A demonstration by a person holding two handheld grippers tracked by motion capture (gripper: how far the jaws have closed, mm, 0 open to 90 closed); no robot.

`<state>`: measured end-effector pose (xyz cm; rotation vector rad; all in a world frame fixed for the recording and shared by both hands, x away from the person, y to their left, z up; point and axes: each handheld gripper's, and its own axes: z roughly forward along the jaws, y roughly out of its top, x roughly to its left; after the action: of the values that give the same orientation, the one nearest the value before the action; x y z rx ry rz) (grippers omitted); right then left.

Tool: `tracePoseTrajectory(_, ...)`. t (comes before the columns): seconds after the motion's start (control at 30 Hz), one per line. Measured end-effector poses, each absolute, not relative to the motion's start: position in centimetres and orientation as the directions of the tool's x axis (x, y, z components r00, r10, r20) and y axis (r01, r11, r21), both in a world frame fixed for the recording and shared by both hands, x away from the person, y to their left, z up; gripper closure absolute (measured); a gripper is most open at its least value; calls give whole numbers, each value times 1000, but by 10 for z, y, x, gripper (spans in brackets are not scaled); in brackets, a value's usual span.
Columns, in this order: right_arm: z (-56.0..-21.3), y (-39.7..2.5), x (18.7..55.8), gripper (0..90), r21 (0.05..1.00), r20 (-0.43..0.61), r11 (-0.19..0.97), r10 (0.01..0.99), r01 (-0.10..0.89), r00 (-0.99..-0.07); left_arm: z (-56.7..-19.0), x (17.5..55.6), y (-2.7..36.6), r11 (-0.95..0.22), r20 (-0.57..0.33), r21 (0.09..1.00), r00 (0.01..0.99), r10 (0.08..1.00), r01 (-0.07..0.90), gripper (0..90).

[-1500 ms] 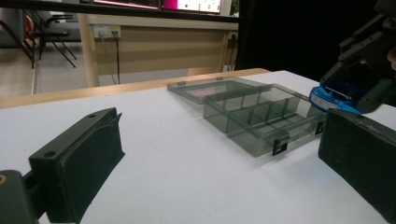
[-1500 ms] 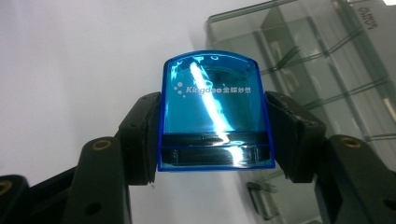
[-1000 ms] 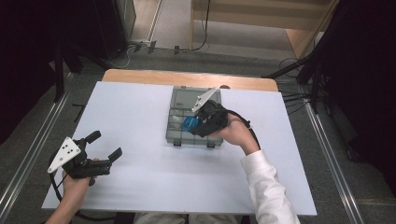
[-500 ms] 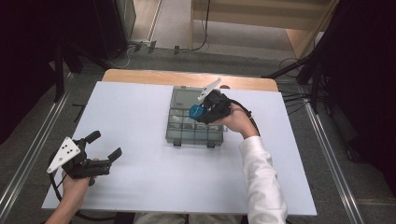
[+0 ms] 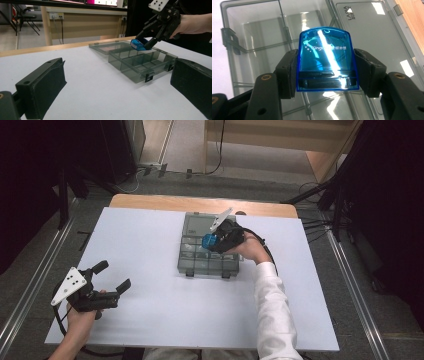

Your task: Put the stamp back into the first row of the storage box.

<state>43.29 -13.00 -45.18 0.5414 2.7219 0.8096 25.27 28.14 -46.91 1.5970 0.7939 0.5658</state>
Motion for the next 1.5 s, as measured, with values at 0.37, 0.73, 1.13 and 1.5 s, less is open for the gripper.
tracePoseTrajectory(0.37,-456,-127,431,127,603,-142,744,456,289,-878,-469,252,282,-63,-68,982,644,762,178,0)
tracePoseTrajectory(0.73,-435,-135,410,0,683,-92,651,529,333,-844,-469,252,281,-66,-69,981,647,760,181,0)
tracePoseTrajectory(1.13,-424,-164,385,0,718,-20,537,652,443,-758,-470,253,280,-72,-64,981,646,761,183,0)
tracePoseTrajectory(1.5,-424,-177,350,0,723,-18,522,670,453,-742,-471,253,279,-79,-61,979,646,761,186,0)
